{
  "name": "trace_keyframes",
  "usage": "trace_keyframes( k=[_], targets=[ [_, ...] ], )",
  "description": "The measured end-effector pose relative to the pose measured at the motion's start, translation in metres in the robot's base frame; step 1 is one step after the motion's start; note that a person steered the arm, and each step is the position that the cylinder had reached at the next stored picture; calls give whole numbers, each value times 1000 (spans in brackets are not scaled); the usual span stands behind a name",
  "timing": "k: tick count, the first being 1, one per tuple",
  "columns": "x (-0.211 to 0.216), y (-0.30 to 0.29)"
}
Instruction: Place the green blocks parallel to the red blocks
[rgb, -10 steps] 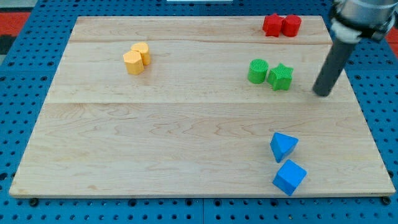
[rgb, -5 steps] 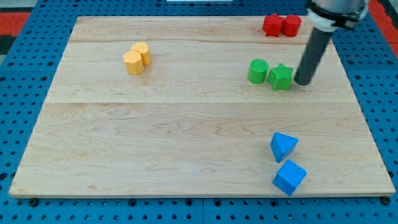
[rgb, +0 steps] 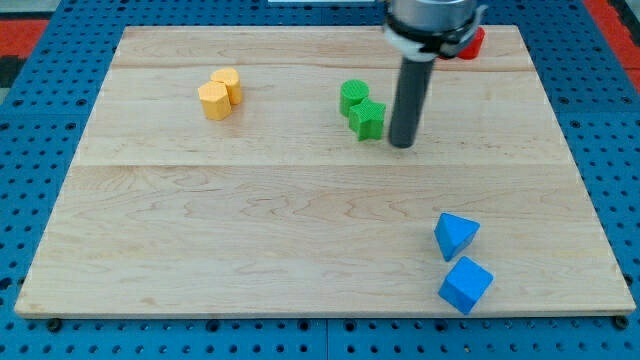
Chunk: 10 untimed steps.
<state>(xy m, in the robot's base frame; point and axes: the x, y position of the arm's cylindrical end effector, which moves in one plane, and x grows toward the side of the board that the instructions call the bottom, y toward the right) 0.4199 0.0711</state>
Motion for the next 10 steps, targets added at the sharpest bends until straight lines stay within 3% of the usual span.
trace_keyframes(
  k=[1,3,5,8,10],
  targets=[
    [5,-43],
    [0,3],
    [-39,4],
    [-77,-53],
    [-106,-62]
  ],
)
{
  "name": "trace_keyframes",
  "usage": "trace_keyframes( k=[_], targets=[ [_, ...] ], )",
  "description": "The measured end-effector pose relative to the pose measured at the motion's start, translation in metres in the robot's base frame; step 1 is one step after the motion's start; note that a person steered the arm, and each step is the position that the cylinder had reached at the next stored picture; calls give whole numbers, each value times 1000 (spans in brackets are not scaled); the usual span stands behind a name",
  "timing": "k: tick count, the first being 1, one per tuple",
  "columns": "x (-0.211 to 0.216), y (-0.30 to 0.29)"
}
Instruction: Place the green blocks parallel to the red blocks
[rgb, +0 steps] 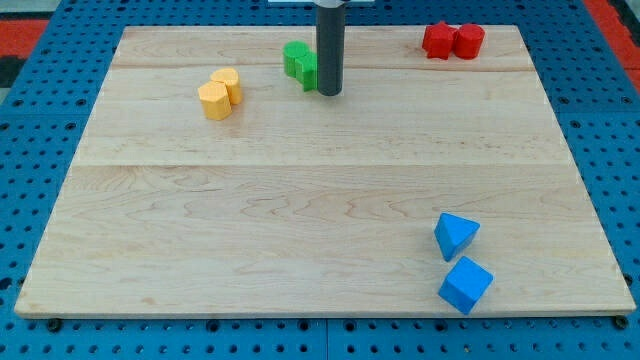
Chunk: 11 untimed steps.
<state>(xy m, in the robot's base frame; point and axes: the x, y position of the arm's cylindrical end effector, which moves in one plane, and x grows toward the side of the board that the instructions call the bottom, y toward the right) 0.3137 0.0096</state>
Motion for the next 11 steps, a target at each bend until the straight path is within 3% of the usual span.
trace_keyframes(
  k=[4,8,11],
  targets=[
    [-17,-63],
    [-22,-34],
    [-50,-34]
  ],
)
